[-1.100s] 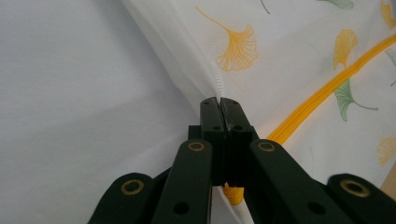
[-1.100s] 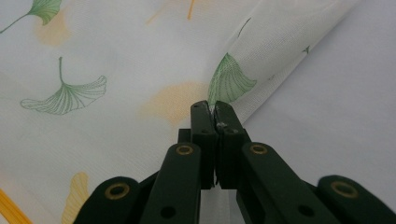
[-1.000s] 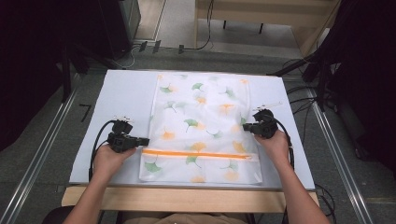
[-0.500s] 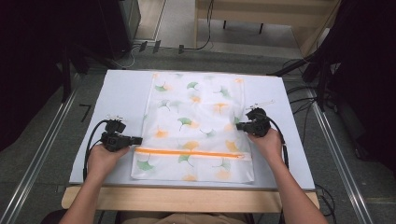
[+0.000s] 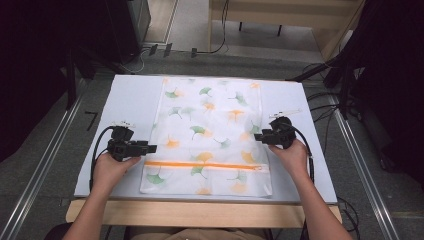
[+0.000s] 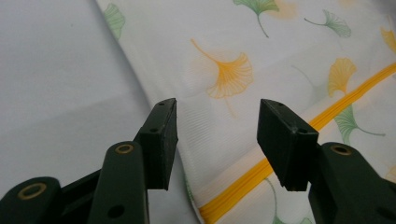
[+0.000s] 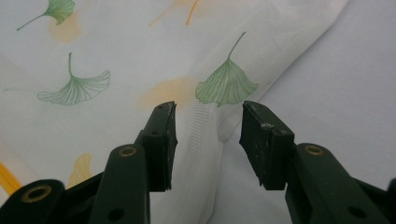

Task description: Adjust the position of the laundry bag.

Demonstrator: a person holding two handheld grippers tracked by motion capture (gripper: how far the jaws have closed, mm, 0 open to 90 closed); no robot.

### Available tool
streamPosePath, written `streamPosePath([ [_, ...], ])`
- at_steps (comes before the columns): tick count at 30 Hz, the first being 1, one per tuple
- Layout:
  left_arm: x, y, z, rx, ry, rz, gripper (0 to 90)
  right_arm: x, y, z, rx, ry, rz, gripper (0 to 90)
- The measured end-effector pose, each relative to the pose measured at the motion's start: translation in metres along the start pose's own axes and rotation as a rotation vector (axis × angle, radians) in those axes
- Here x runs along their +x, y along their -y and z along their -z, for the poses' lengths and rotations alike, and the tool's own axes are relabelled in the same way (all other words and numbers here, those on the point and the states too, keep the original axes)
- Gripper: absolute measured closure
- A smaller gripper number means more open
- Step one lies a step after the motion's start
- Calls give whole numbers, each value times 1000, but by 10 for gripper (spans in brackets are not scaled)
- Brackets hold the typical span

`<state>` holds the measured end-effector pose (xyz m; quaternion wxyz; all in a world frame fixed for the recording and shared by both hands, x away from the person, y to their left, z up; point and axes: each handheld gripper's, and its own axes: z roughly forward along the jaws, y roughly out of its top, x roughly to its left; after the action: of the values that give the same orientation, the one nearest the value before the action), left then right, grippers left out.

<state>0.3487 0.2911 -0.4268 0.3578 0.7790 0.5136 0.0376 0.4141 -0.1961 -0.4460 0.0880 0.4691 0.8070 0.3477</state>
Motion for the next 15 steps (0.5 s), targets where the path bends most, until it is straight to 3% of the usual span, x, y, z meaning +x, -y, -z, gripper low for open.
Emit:
streamPosePath([
  [11,-22,-7,0,14,38,-68,420,7,18,29,-7,-23,-10,548],
  [15,-29,-12,-4,19,60,-89,416,16,31,40,4,-31,21,549],
])
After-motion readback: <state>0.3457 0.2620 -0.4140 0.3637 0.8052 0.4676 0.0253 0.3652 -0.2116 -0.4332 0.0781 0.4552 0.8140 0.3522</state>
